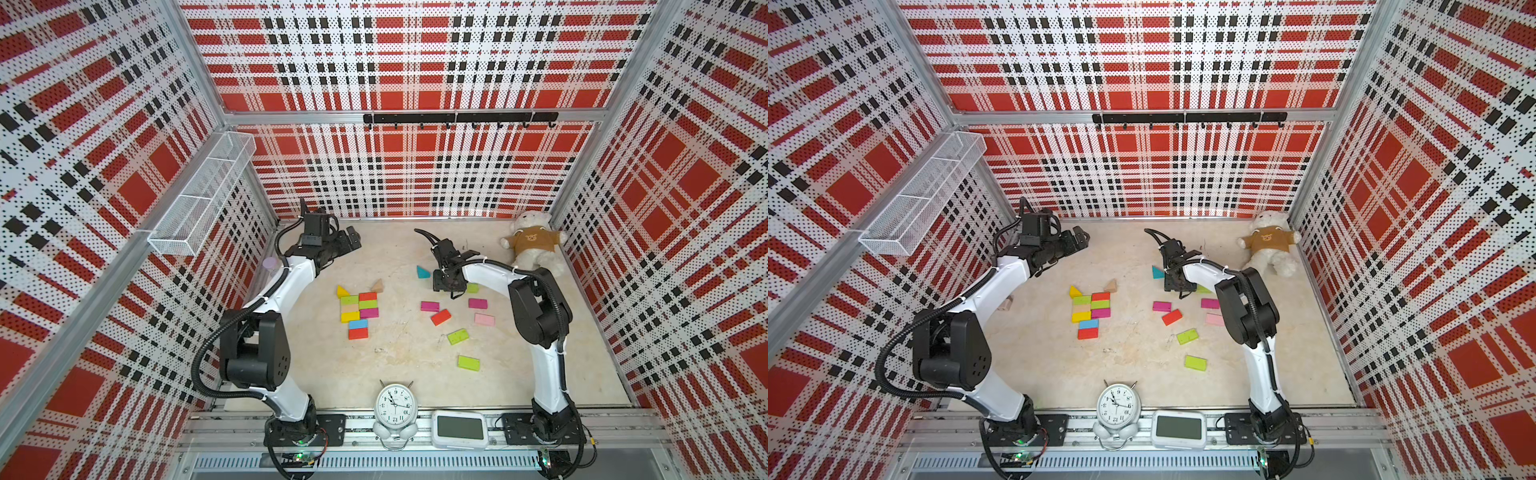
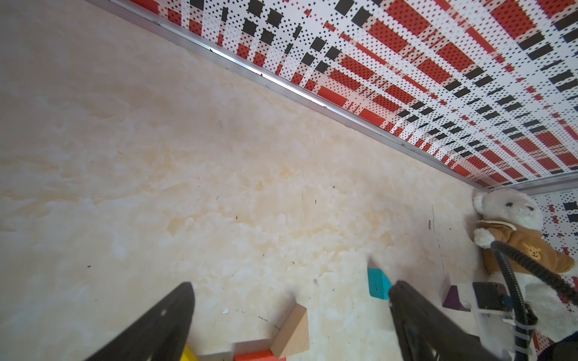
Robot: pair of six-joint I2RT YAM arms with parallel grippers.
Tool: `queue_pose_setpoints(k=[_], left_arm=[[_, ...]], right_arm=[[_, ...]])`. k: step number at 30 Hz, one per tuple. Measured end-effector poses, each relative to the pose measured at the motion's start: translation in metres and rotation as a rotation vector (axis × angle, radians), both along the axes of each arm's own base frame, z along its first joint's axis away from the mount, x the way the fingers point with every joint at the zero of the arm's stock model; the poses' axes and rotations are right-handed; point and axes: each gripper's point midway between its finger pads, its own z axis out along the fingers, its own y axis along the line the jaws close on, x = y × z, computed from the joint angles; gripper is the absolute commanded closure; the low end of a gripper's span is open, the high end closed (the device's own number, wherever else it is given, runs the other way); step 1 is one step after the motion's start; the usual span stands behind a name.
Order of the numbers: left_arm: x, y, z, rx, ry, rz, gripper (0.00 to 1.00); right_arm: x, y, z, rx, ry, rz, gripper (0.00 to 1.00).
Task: Assemble a carrot with building blocks
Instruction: Place the building block at the center of the board, then assemble the building block at the center of the board.
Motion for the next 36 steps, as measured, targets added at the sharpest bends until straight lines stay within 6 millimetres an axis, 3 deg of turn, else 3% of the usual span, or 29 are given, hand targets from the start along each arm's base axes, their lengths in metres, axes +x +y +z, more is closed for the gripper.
queue_pose_setpoints(k=[7,13,17,21,25,27,30,36], left_arm=[[-0.002,-0.011,0.000,-0.005,0.002,-0.016,0.01],[-0.003,-0.014,0.000,-0.007,0.003,-0.020,0.01],[-0.003,-0.015,0.000,-0.009,0.004,-0.021,0.01],[-0.005,-0.019,-0.002,-0.001,0.014,-0.029,0.01],[-0.010,-0.028,-0.004,0.011,0.024,-0.051,0.01],[-0.014,-0.037,-0.003,0.015,0.025,-0.069,0.01],[-0.020,-0.056,-0.003,0.018,0.025,-0.111,0.00],[-0.049,-0.108,-0.025,0.019,0.072,-0.244,0.00]], right_arm=[[-0.004,-0.002,0.000,-0.006,0.001,0.013,0.37],[-0.013,-0.004,-0.004,-0.013,0.031,0.031,0.18],[-0.017,-0.006,-0.002,-0.021,0.045,0.033,0.14],[-0.019,-0.007,0.017,-0.010,0.028,0.037,0.13],[-0.017,-0.006,0.061,0.030,-0.050,0.036,0.13],[-0.015,-0.009,0.083,0.050,-0.094,0.033,0.14],[-0.012,-0.016,0.100,0.062,-0.131,0.029,0.17],[-0.013,-0.053,0.074,0.012,-0.082,-0.029,0.17]])
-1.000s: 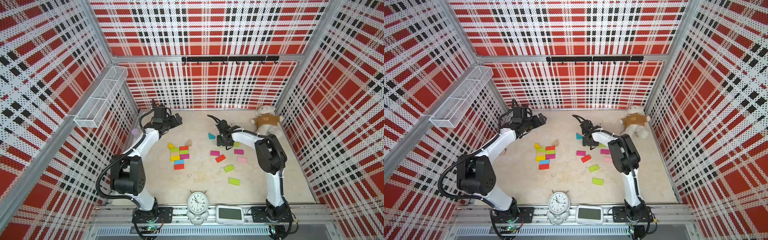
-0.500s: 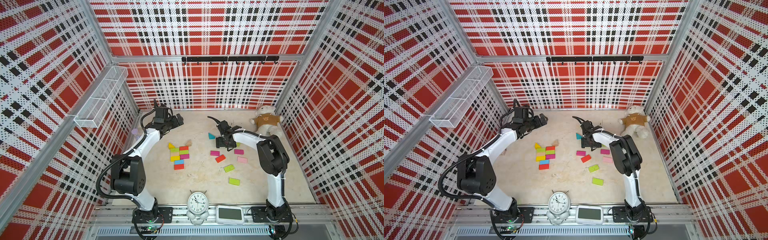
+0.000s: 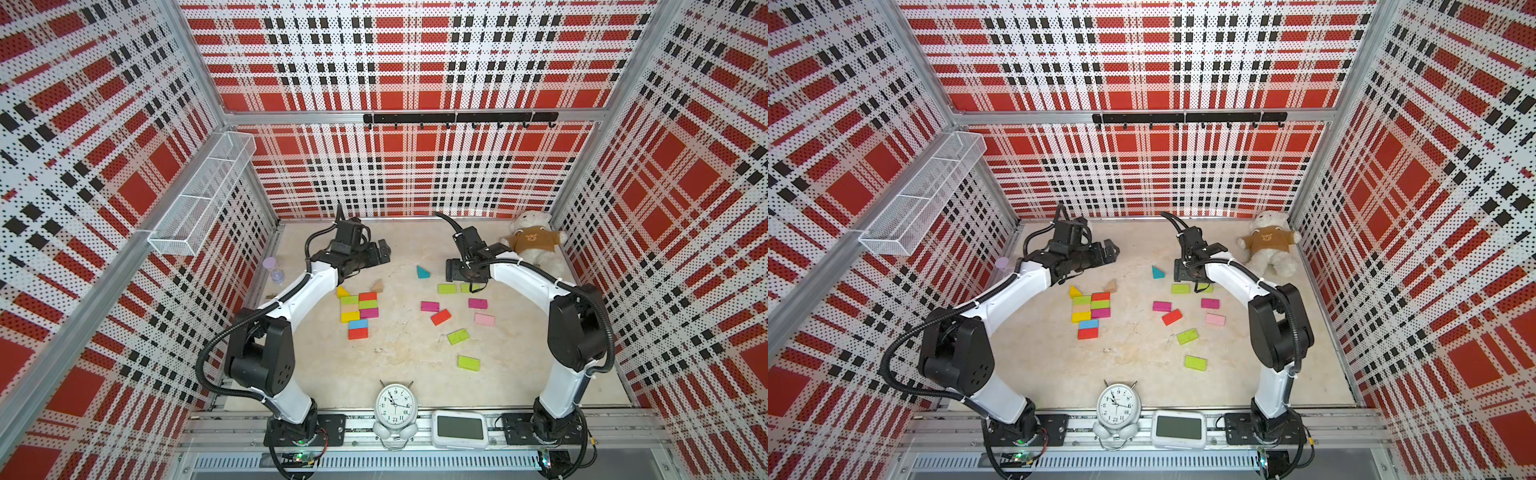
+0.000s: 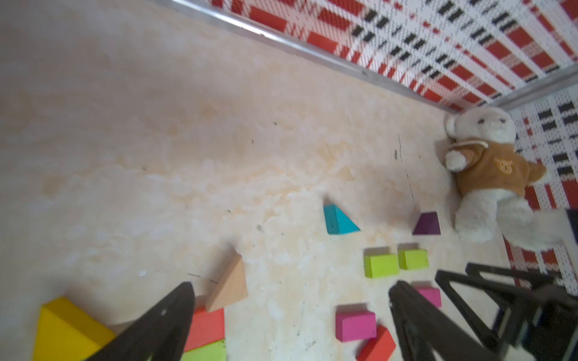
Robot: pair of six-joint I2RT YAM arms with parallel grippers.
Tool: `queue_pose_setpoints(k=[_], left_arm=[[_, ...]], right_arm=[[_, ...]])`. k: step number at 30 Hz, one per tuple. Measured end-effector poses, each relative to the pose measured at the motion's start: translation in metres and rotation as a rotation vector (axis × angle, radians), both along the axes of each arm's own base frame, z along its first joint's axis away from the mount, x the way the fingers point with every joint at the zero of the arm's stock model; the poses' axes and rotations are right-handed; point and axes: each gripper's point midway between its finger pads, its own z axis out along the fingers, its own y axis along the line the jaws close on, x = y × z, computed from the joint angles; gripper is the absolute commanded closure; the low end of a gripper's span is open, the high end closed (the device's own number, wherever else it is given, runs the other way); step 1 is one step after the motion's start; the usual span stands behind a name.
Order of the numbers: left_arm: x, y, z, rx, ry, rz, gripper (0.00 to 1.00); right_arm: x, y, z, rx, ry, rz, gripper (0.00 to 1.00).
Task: Assemble a carrot with building blocks
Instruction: Assemble the building block at the center of the board.
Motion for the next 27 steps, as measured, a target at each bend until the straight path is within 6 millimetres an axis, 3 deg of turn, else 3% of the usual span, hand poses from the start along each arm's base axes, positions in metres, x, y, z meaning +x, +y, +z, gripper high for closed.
queue_pose_setpoints(k=[5,11,18,27], left_arm=[[-0.027,-0.034,-0.022,-0.005,0.051,-0.096,0.01],[-0.035,-0.058,-0.035,-0.027,0.081,-0.146,0.01],[-0.037,-0.064,-0.044,-0.041,0.111,-0.152,0.01],[-0.037,-0.065,-0.044,-0.051,0.116,-0.146,0.01]], right_arm=[[0.005,-0.016,-0.018,-0.026,0.030,-0.025,0.16],[0.011,-0.020,-0.037,-0.017,0.061,-0.024,0.17],[0.012,-0.024,-0.058,-0.009,0.108,-0.010,0.19],[0.015,-0.024,-0.067,0.004,0.118,0.023,0.22]])
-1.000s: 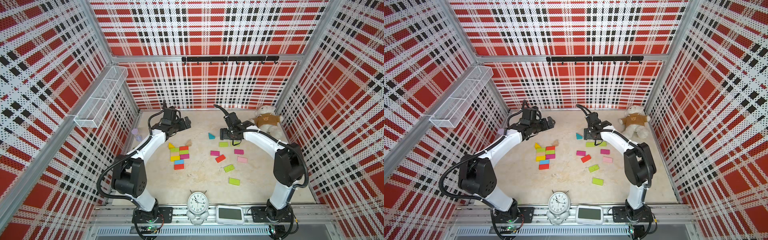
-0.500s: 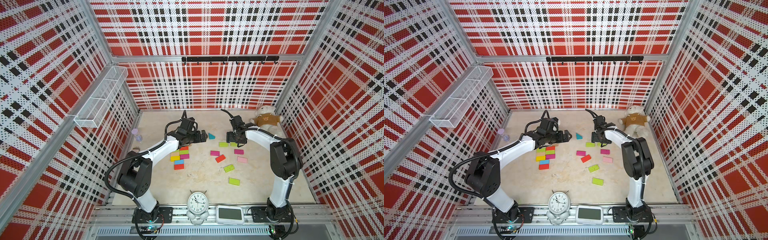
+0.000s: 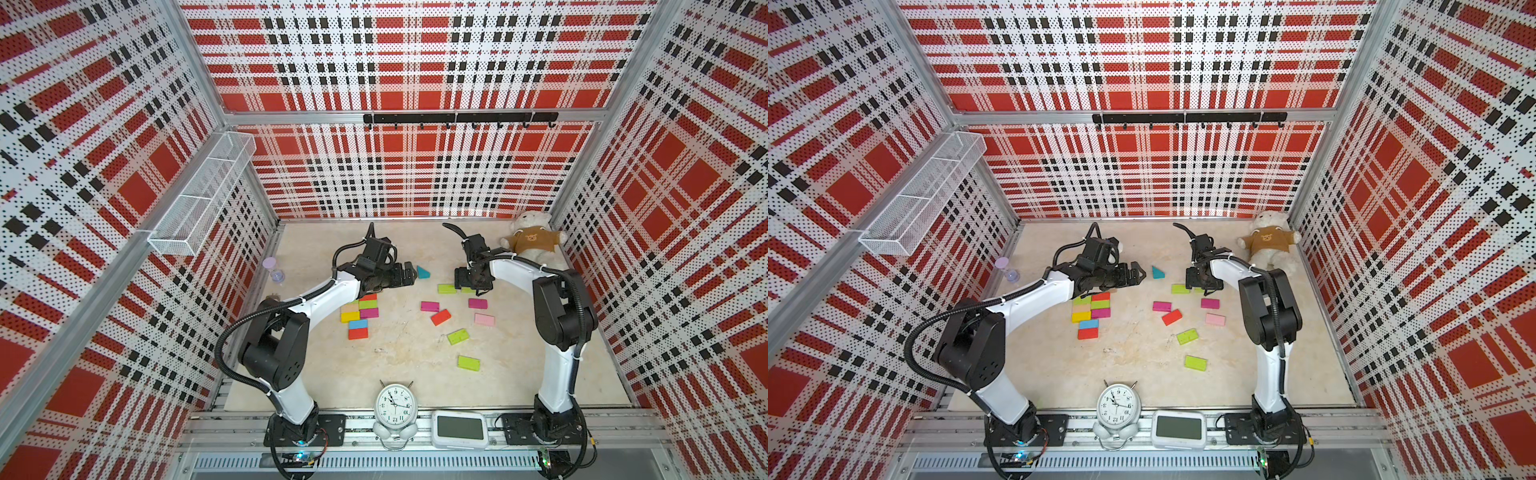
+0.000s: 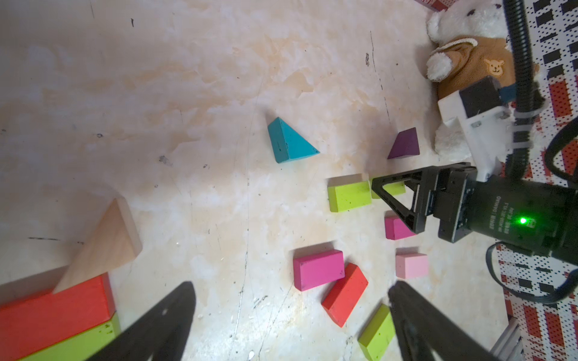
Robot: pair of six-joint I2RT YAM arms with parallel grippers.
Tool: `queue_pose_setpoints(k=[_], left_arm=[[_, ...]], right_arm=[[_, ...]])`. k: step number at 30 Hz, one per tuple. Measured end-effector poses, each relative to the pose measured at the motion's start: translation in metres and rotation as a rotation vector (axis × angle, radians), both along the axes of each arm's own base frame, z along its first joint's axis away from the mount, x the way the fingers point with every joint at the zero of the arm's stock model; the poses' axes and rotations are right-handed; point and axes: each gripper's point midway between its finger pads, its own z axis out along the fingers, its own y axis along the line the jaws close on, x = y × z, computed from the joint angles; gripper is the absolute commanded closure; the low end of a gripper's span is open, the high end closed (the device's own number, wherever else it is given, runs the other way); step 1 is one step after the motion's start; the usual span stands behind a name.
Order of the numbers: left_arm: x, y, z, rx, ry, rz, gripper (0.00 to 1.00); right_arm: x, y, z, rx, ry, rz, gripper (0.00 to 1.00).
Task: Assemble a carrot with building blocks
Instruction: Assemble the building block at the center of the board.
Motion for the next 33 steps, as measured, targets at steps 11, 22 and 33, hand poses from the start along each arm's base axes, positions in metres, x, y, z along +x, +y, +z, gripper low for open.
queue_pose_setpoints(k=[11,22,33], left_arm=[[0.001,-0.001,-0.008,0.006,0.020,0.004,0.01],[0.005,-0.009,-0.005,0.000,0.015,-0.004,0.01],[0.005,-0.019,-0.011,0.000,0.030,-0.026,0.01]], right_arm=[[-0.001,-0.002,-0.013,-0.026,0.020,0.028,0.37],[-0.001,-0.001,-0.014,-0.022,0.009,0.030,0.40],[-0.002,0.000,-0.014,-0.008,-0.002,0.029,0.40]])
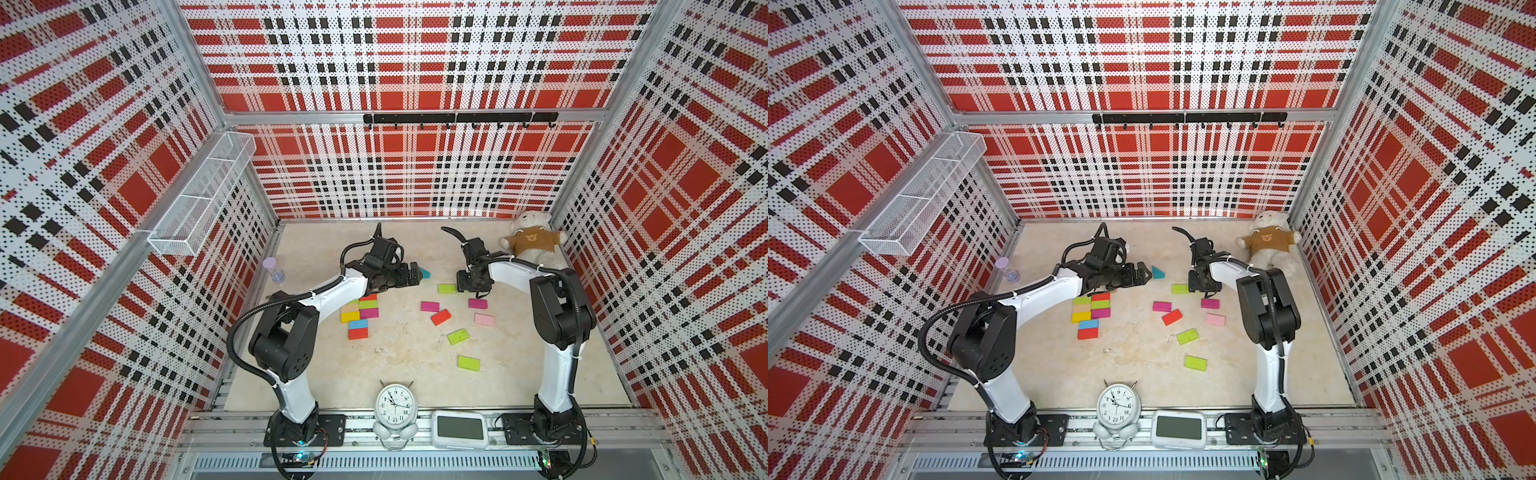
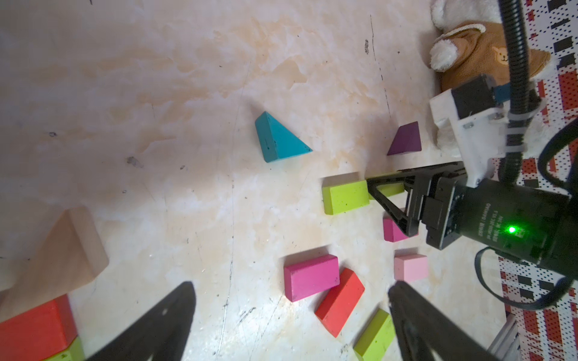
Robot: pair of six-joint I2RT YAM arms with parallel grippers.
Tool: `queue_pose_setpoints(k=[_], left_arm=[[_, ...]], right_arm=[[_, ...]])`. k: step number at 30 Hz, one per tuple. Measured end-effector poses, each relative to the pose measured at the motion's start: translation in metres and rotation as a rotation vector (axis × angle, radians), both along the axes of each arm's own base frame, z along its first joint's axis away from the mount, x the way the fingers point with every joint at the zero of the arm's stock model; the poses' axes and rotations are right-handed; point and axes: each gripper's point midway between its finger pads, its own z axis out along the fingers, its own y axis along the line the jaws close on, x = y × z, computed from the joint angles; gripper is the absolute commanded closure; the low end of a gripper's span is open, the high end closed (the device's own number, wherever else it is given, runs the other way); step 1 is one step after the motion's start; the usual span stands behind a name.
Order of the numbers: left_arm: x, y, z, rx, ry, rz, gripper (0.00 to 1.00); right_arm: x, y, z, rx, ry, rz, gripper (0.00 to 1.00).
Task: Assemble a carrot with building blocks
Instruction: Assemble the building block at the center of the board.
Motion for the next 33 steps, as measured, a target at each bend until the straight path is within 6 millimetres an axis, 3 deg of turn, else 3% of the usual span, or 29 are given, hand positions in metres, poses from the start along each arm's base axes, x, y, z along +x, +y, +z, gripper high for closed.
queue_pose_setpoints(k=[9,17,25,29,33], left_arm=[[-0.001,-0.002,0.000,-0.002,0.000,-0.005,0.01],[-0.005,-0.011,0.000,-0.006,0.003,-0.027,0.01],[-0.004,-0.024,-0.006,-0.006,0.014,-0.049,0.07],[-0.006,-0.032,-0.012,-0.002,0.031,-0.061,0.16],[-0.004,-0.043,-0.018,0.000,0.041,-0.072,0.33]], right_arm=[[0.000,0.001,0.000,0.001,-0.001,0.001,0.36],[-0.006,0.004,0.003,0.016,0.010,-0.003,0.25],[-0.009,0.003,0.039,0.042,-0.039,-0.009,0.22],[-0.009,-0.002,0.065,0.077,-0.088,-0.020,0.27],[-0.009,-0.019,0.070,0.110,-0.094,-0.057,0.48]])
